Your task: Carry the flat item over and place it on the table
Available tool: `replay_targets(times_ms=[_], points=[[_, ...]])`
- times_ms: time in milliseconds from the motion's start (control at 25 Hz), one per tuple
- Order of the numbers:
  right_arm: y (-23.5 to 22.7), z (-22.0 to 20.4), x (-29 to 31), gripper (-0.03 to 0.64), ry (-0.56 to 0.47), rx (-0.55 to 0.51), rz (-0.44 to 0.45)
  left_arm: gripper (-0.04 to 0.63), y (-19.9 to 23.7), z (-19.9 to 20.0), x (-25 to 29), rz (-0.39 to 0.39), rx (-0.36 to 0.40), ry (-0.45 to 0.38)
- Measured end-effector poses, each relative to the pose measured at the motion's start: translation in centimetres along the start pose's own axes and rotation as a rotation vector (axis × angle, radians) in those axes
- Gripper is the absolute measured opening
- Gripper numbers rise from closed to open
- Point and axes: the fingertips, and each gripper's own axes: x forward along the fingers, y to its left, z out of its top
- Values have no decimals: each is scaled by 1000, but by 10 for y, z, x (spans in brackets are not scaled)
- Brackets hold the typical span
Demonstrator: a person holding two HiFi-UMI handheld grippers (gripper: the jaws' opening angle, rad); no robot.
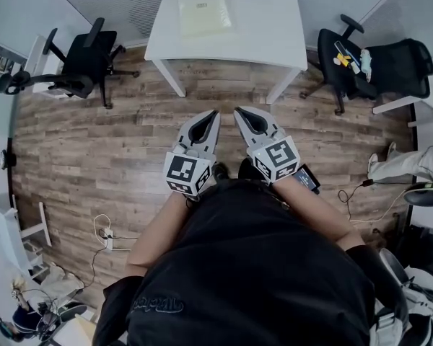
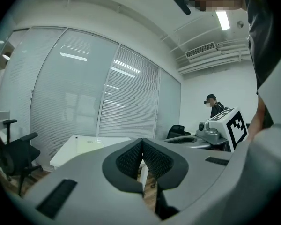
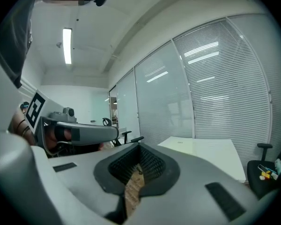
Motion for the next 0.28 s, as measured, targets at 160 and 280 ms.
replay_targets(times_ms=[160,280], points=[[-1,3,-2,21,-8,13,0,14,-1,0,0,-1,-7,1],[-5,5,-5,21,-15,22,-2,14,-4,0,2,-3,-13,-2]])
